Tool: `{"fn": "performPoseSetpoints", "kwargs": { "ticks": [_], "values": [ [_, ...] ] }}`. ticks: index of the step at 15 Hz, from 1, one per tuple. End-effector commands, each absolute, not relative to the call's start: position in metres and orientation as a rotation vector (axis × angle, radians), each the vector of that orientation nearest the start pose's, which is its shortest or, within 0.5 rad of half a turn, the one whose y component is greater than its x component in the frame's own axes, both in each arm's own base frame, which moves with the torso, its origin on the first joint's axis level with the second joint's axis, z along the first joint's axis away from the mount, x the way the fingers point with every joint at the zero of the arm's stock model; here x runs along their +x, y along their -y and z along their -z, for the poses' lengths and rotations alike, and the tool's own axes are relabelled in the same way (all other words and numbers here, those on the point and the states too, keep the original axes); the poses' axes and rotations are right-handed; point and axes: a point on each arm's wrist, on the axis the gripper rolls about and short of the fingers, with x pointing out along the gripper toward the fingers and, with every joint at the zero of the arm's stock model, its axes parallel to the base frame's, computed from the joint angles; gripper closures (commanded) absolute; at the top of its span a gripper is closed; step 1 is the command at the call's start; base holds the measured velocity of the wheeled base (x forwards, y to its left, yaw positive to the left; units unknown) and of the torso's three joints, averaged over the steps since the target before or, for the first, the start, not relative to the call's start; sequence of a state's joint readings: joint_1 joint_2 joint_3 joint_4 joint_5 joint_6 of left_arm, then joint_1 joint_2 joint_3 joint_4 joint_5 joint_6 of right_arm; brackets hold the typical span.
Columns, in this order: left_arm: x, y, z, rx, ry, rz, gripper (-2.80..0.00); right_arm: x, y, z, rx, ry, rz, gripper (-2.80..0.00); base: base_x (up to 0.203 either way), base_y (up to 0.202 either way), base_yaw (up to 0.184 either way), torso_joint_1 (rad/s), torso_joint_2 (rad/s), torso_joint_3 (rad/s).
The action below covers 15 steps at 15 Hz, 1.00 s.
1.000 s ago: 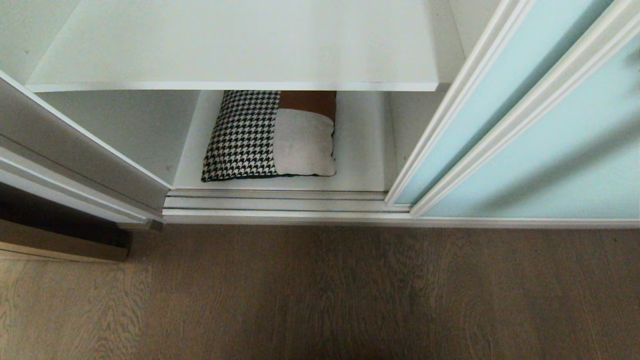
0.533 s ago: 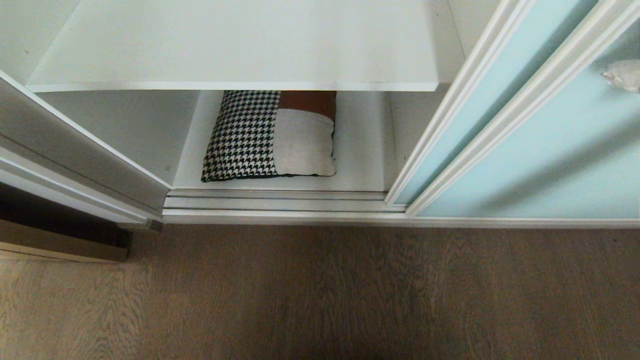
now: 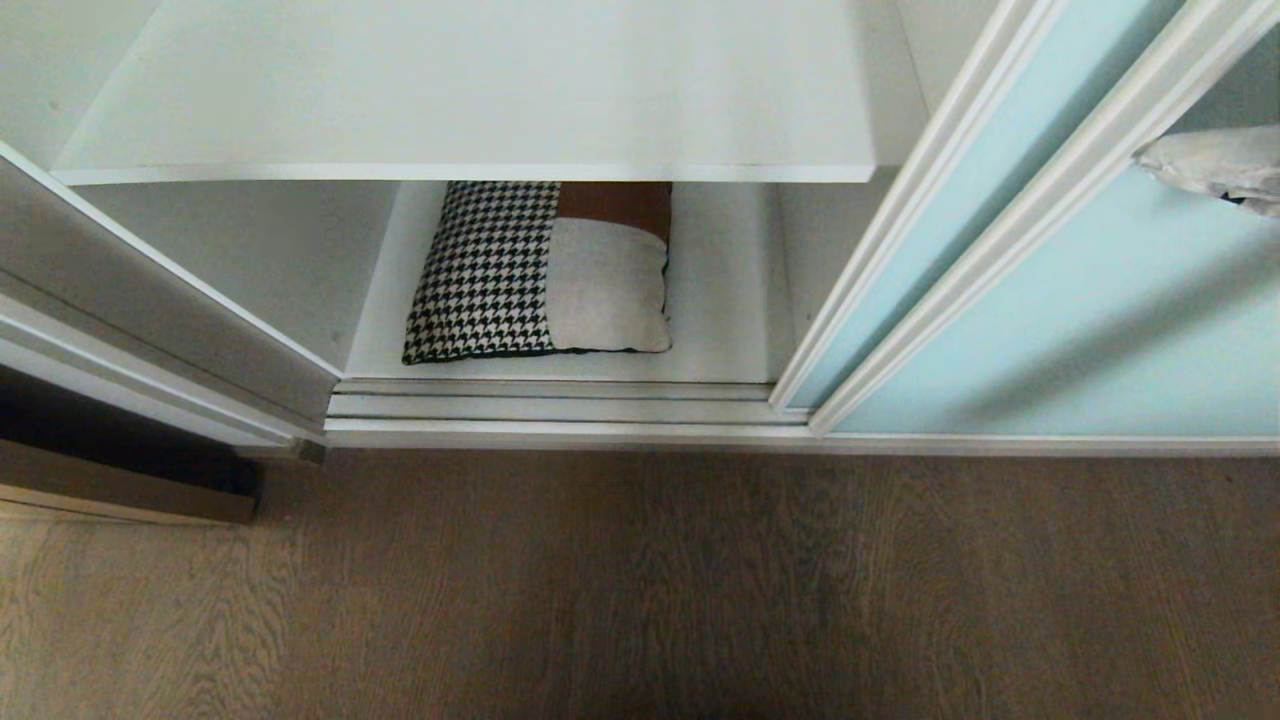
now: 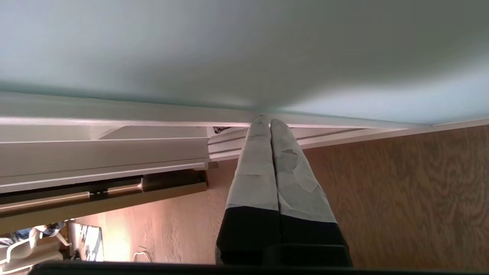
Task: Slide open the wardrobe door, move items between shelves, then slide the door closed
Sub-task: Close the door
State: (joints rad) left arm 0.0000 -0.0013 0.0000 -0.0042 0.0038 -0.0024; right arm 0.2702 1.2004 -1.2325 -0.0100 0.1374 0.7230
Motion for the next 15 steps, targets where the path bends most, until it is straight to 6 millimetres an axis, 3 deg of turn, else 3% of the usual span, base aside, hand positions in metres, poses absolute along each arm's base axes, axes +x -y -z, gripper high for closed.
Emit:
{"fn": "performPoseSetpoints", "kwargs": {
  "ticks": [1,10,15],
  "values": [
    [-0.023,0.000,-0.076,-0.003,0.003,-0.005,0.00,0.168,-0.049,-0.365,0.719,-0.108,-0.399,0.00,0.000,0.000,0.000,0.000,0.00,0.000],
    [-0.023,0.000,-0.076,-0.003,0.003,-0.005,0.00,0.173,-0.052,-0.364,0.720,-0.115,-0.414,0.00,0.000,0.000,0.000,0.000,0.00,0.000],
    [-0.023,0.000,-0.076,-0.003,0.003,-0.005,0.00,0.194,-0.069,-0.363,0.712,-0.108,-0.463,0.00,0.000,0.000,0.000,0.000,0.00,0.000]
  ]
}}
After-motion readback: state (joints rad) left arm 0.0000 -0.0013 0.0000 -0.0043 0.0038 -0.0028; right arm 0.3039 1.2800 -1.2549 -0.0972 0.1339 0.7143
